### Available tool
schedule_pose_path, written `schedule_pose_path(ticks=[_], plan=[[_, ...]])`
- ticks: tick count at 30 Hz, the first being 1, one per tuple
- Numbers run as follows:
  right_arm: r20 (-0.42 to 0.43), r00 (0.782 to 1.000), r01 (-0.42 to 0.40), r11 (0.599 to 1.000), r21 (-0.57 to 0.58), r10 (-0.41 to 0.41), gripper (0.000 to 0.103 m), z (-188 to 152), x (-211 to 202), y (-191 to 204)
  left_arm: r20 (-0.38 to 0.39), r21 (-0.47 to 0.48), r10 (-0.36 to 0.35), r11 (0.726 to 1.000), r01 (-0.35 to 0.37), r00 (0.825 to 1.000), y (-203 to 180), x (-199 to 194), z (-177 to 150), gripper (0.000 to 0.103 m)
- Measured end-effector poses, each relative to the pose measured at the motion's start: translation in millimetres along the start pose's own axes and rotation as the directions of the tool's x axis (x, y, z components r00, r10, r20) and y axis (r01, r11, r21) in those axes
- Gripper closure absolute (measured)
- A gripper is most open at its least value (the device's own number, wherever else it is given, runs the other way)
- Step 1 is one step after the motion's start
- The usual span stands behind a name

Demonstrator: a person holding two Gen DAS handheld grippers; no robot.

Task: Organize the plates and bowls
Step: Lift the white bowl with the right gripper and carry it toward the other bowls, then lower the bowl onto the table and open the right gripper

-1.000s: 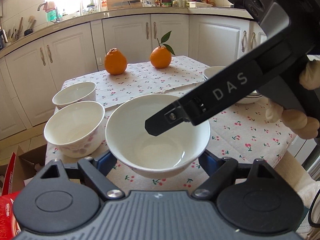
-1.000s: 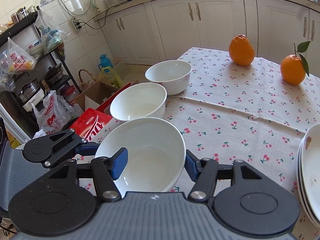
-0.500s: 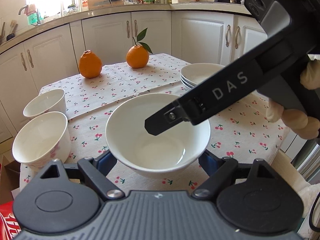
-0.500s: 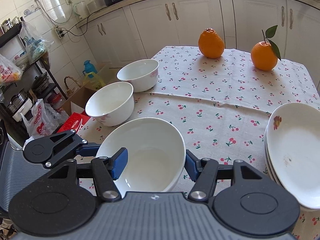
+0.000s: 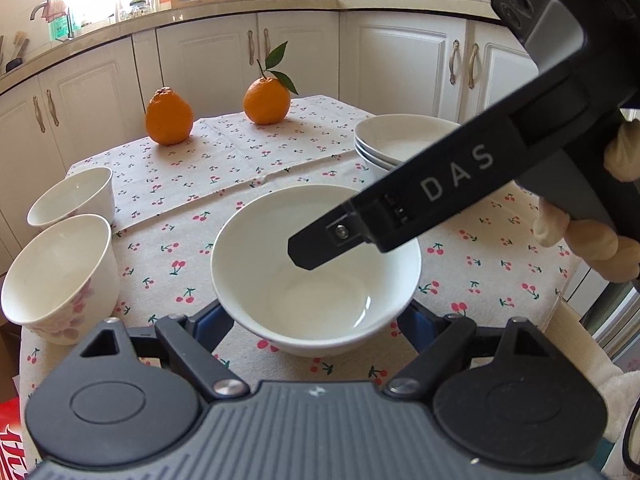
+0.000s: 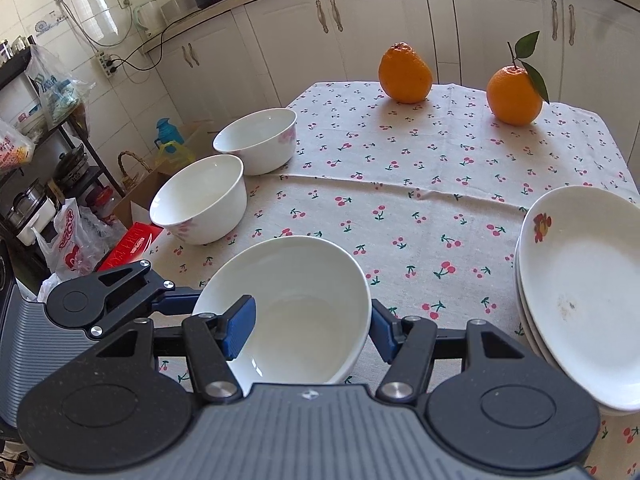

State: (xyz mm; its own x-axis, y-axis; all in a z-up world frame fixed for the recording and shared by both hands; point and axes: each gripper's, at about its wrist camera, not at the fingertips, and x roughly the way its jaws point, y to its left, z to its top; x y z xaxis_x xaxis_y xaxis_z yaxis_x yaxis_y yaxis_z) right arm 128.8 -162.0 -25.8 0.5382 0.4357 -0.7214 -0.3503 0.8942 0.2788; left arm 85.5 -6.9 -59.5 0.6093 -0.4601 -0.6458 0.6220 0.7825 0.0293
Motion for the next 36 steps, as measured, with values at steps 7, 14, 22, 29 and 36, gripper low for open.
schedule_pose_path(ticks=[7,14,22,29,36], plan=[[-0.004,1.000,0.003,1.000,0.007,-0.003,0.037,0,3,-3,-0.003,-0.004,-0.007,1.000,0.007,1.000,3,3,0,0.015],[-0.006,1.000,0.009,1.000,0.008,-0.009,0.034,0,7,-4,0.002,-0.005,-0.007,1.000,0.007,1.000,3,4,0,0.015],[0.034,0.999,0.004,1.000,-0.004,-0.004,0.000,2,3,-1,0.024,0.001,-0.002,1.000,0.002,1.000,3,0,-1,0.006],[0.062,0.998,0.010,0.999,-0.042,-0.008,0.000,7,-4,6,0.012,-0.026,0.019,0.999,-0.019,1.000,8,-11,-8,0.005],[0.076,0.997,0.013,0.996,-0.088,-0.006,0.000,11,-7,19,0.033,-0.044,0.061,0.997,-0.059,0.998,18,-32,-17,0.005]])
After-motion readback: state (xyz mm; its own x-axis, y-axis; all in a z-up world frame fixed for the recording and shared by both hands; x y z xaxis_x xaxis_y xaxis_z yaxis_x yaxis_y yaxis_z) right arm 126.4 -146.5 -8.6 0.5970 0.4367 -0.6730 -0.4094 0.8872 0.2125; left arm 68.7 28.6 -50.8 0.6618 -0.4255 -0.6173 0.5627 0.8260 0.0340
